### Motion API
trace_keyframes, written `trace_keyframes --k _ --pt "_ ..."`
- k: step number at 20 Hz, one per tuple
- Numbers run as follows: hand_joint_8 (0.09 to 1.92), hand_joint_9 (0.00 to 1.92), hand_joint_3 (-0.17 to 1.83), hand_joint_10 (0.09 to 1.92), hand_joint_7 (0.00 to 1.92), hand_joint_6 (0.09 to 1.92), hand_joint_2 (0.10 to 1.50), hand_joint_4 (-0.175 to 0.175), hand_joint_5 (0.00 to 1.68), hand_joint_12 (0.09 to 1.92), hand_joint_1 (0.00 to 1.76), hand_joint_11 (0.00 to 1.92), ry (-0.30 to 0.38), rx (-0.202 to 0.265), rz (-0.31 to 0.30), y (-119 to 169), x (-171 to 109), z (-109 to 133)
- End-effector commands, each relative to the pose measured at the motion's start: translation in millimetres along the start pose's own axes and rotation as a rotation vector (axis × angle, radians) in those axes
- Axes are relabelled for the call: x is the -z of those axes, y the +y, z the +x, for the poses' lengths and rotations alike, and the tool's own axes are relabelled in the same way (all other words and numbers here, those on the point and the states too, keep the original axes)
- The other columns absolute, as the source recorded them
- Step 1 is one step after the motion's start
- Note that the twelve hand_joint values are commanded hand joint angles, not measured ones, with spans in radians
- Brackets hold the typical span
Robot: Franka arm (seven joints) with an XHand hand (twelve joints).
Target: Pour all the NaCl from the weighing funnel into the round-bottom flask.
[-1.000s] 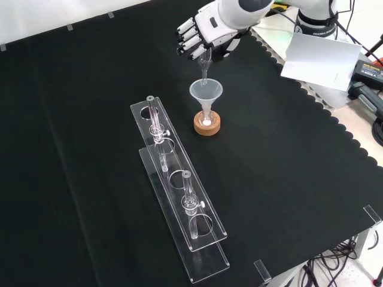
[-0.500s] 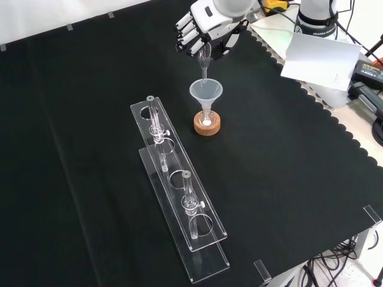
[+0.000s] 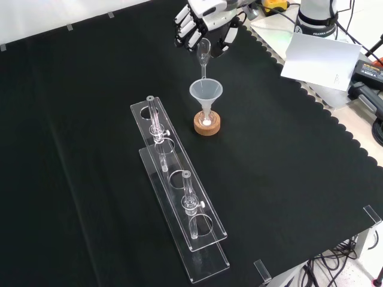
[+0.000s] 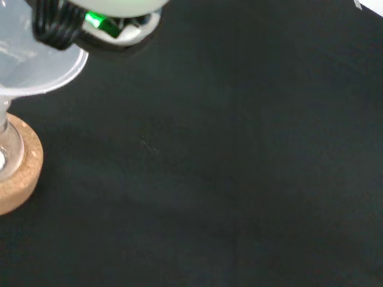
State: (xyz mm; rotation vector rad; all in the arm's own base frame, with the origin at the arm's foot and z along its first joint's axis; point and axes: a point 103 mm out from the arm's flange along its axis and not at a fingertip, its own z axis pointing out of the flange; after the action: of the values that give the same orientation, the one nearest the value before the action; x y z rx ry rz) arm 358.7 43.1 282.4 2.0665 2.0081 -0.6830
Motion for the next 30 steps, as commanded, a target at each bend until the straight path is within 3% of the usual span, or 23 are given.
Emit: trace_keyframes --k 1,9,30 --pt "0.64 0.86 0.60 0.38 0.58 0.65 0.69 0.175 1.27 1.11 1.12 0.68 0.081 -0.006 -0.036 -3 -6 -4" --pt "0.64 0.86 0.60 0.38 0.58 0.65 0.69 0.175 1.27 1.11 1.12 0.69 0.226 -0.021 -0.039 -1 -15 -10" --pt "0.64 0.87 0.60 0.38 0.58 0.65 0.69 0.175 1.27 1.11 1.12 0.70 0.496 -0.047 -0.066 5 -41 -25"
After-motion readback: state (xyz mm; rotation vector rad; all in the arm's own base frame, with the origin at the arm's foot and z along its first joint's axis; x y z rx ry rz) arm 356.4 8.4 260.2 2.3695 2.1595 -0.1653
